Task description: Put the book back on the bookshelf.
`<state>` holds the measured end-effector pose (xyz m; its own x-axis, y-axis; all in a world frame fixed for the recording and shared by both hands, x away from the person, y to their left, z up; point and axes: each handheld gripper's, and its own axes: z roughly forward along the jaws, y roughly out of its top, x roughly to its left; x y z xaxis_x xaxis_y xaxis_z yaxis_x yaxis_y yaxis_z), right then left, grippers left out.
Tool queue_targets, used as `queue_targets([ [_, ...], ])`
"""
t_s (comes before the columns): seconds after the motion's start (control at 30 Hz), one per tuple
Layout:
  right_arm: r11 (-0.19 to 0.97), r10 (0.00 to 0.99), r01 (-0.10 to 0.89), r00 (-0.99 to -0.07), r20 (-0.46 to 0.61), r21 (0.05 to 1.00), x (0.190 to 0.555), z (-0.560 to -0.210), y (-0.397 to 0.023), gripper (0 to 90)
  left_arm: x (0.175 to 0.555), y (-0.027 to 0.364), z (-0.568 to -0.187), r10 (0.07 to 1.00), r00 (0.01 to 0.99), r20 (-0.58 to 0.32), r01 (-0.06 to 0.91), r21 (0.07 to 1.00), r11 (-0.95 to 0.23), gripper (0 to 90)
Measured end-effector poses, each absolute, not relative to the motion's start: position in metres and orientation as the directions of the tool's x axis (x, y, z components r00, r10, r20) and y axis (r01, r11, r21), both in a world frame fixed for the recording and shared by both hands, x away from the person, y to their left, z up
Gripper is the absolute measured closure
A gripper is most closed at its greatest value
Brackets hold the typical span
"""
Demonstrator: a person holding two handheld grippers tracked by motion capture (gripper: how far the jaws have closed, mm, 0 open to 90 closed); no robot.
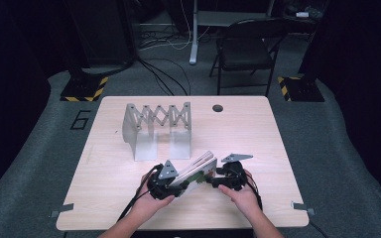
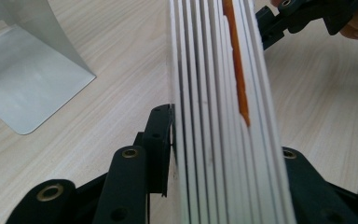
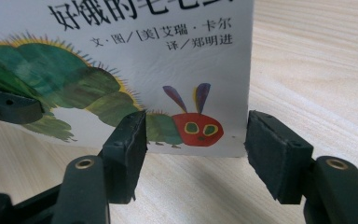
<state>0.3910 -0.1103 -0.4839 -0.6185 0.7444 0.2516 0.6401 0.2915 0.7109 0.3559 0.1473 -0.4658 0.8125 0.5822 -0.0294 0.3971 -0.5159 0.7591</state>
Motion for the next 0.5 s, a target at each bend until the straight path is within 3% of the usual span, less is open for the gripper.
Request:
queue_targets([
  [0.5,0.287,0.746,0.653,-0.612,0.264,0.701,0.391,-0.4835,-0.1106,38.9,0.3566,0.1454,-0.4642,0.543,0.84,-0.012,0.366,0.751,-0.55,74.9],
])
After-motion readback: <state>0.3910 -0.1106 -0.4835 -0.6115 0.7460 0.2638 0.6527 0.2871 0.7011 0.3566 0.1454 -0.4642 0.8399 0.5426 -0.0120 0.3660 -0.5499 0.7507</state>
